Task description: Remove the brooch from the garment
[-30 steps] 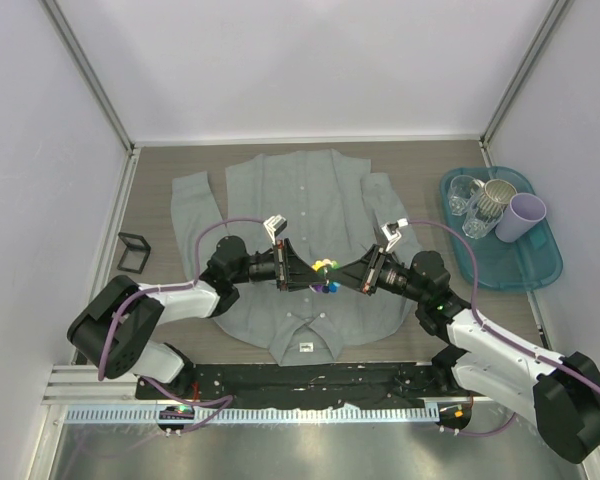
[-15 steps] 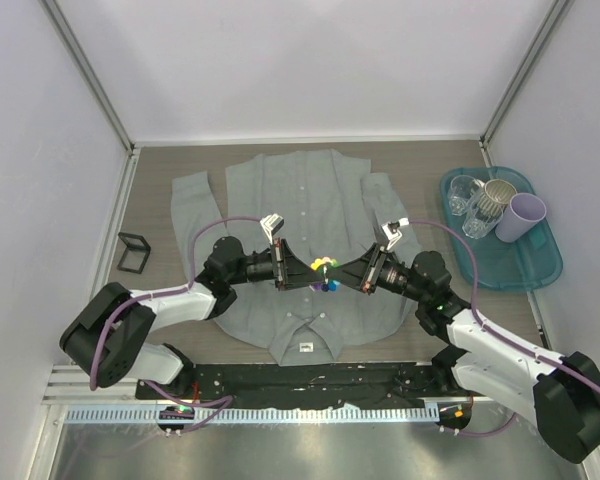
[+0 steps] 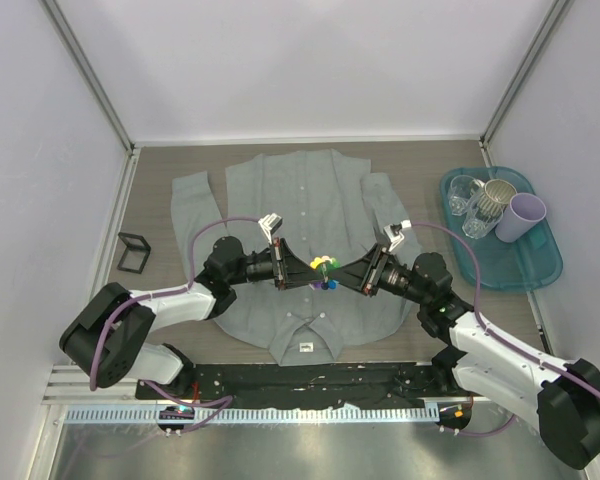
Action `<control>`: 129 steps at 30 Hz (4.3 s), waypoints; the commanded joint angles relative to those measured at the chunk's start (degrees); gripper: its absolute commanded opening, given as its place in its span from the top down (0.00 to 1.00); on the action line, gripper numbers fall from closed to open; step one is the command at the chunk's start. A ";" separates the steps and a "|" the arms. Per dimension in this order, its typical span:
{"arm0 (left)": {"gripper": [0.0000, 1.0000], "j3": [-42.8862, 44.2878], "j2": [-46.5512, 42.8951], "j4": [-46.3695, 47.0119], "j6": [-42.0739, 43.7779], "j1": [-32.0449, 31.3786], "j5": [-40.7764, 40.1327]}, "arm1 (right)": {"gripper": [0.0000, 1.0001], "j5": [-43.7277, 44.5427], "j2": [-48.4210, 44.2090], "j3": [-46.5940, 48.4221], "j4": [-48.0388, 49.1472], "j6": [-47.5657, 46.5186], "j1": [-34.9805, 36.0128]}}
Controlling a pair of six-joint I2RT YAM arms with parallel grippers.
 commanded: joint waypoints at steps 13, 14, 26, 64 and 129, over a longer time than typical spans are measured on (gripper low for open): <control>1.00 0.37 -0.01 1.36 0.55 0.26 0.72 | 0.67 -0.61 1.77 -0.03 4.50 0.25 -0.35; 1.00 0.37 0.16 1.36 0.55 0.25 0.90 | 0.67 -0.61 1.77 -0.12 4.76 0.16 -0.35; 1.00 0.72 0.52 0.48 1.17 0.25 1.78 | 0.67 -0.17 2.56 0.14 6.43 0.68 -0.35; 0.57 0.63 1.75 10.68 -3.40 0.17 0.19 | 0.99 1.77 0.28 -0.39 3.62 -0.55 -0.43; 0.69 5.64 6.94 10.24 -2.61 -1.24 3.18 | 0.99 2.29 2.38 3.92 -6.67 -9.69 2.64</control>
